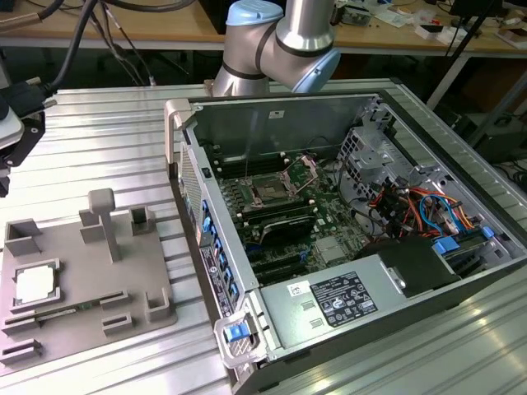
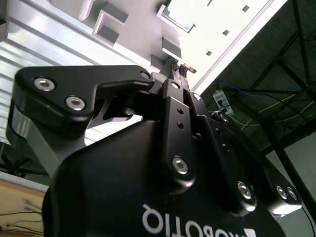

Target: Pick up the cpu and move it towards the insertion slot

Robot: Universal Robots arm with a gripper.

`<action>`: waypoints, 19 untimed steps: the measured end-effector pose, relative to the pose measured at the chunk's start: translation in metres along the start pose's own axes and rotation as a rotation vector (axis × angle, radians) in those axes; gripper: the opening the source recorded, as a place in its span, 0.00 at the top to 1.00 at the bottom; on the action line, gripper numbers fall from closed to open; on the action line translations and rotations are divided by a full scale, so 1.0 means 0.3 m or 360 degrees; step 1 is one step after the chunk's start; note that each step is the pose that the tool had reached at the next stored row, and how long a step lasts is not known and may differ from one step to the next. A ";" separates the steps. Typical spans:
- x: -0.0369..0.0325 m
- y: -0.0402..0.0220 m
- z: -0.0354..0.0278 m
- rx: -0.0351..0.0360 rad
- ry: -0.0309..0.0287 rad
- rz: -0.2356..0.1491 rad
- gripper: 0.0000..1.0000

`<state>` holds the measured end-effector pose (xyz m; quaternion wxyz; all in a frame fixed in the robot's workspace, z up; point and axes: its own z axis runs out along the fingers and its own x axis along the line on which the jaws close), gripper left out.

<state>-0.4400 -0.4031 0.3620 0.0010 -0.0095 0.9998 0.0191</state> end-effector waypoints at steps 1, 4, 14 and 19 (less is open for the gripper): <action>0.002 -0.001 0.000 0.0000 0.00000 0.0000 0.89; 0.007 -0.005 0.000 0.0000 0.00000 0.0000 0.89; 0.038 -0.020 -0.001 0.0000 -0.00001 0.0000 0.89; 0.038 -0.020 -0.001 0.0000 -0.00001 0.0000 0.89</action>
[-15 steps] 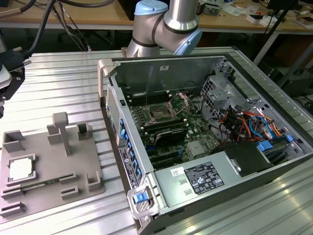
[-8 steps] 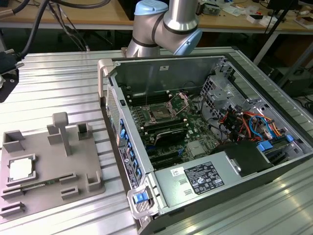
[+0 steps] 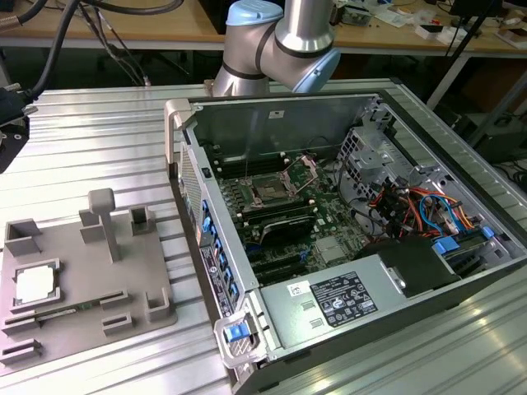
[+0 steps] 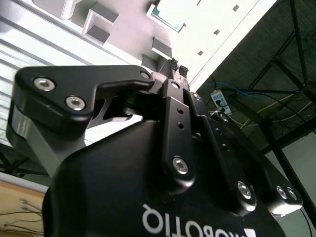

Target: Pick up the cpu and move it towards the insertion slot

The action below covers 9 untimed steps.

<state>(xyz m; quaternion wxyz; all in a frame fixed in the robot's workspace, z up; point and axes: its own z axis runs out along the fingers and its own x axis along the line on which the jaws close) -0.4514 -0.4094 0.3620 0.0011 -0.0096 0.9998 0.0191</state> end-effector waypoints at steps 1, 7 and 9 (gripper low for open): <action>0.000 0.000 0.000 0.0000 0.00000 0.0000 0.89; 0.000 0.000 0.000 0.0000 0.00000 0.0000 0.58; 0.000 0.000 0.000 0.0000 0.00000 0.0000 0.52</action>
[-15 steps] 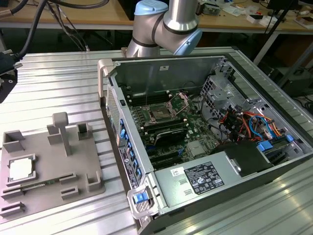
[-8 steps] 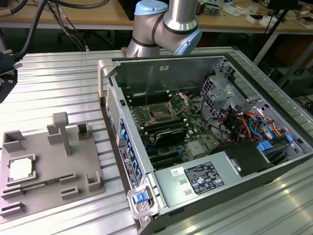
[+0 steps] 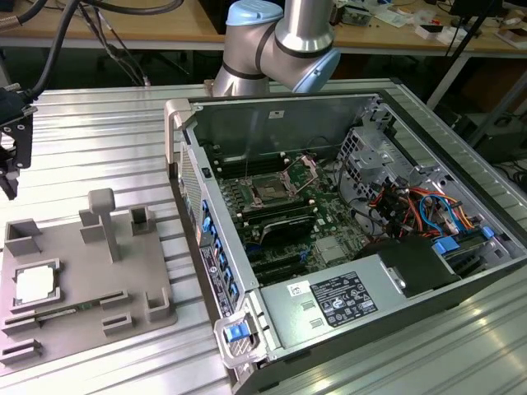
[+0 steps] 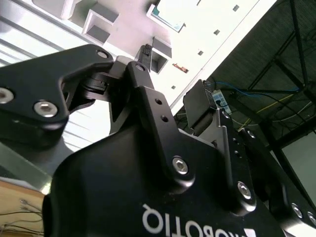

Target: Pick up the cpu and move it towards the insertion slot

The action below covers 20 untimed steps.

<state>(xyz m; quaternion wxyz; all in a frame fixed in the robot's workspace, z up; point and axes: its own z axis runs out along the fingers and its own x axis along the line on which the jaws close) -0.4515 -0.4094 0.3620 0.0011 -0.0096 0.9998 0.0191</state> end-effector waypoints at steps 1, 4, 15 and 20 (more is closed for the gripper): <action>0.000 0.000 0.000 0.0000 0.00000 0.0000 0.45; 0.001 -0.001 0.003 -0.0002 0.00003 0.0000 0.45; 0.001 -0.004 0.022 -0.0020 -0.00004 0.0000 0.45; 0.001 -0.006 0.031 -0.0021 -0.00003 0.0000 0.45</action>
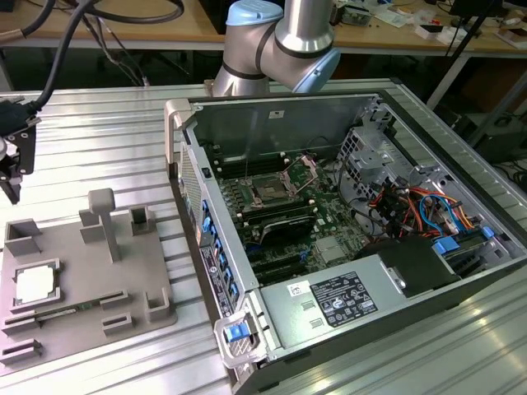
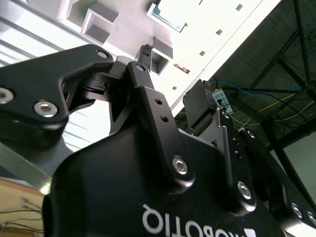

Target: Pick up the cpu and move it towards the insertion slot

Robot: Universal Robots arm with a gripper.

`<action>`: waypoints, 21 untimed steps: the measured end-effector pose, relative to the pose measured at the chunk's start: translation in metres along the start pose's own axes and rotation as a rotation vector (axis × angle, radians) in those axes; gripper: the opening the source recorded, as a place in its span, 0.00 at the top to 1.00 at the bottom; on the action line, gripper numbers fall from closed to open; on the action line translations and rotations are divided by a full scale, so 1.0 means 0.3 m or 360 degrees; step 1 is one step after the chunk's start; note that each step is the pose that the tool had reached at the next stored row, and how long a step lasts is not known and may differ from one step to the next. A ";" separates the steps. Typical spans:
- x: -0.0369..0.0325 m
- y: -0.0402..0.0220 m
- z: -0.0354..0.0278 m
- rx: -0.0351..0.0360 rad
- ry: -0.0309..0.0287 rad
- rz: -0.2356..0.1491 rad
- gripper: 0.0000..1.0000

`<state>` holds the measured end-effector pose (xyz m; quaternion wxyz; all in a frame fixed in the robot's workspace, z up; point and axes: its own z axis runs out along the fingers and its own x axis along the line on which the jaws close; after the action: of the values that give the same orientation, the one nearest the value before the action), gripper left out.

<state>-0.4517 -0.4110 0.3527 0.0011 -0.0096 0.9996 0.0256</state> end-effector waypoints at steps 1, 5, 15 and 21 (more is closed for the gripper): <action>0.000 0.000 0.001 0.0000 0.00001 0.0000 0.45; 0.000 -0.001 0.005 0.0000 0.00000 0.0000 0.45; 0.000 -0.004 0.018 -0.0024 0.00052 0.0000 0.45; 0.000 -0.010 0.024 -0.0063 0.00048 0.0001 0.45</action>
<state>-0.4517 -0.4137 0.3454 -0.0006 -0.0095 0.9989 0.0454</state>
